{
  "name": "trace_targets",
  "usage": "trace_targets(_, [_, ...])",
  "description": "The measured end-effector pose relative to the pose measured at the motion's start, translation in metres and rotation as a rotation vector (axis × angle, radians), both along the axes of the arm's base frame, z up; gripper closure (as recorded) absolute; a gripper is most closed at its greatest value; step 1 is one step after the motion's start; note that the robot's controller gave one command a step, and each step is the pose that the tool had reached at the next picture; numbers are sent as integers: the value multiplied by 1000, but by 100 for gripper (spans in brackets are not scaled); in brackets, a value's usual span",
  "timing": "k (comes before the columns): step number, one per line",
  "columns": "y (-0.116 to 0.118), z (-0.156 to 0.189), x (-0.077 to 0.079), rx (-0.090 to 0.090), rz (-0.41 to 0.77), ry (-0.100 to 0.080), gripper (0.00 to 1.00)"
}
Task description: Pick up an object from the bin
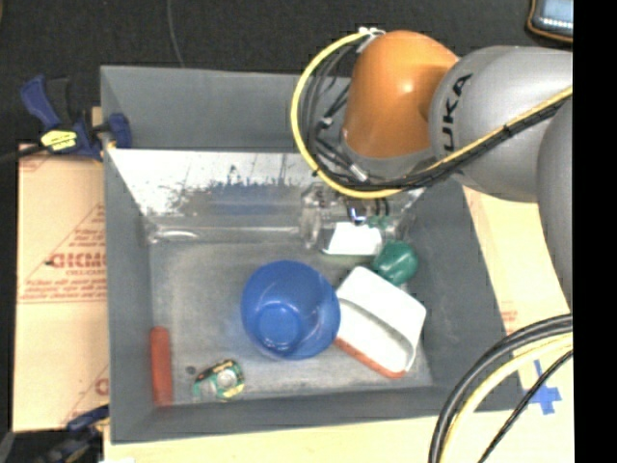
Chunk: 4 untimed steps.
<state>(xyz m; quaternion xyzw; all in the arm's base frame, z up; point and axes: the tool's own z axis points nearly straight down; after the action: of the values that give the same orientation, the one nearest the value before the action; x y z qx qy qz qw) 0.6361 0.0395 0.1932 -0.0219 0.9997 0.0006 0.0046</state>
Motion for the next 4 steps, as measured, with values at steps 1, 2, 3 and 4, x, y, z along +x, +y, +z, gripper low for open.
trace_targets(1, [0, -6, 17, -3, 396, -5, 100])
trace_targets(2, [3, -13, 15, -2, 343, -7, 100])
trace_targets(3, [1, -20, 12, -2, 275, -8, 100])
trace_targets(4, [-35, -77, -18, 1, 242, -9, 100])
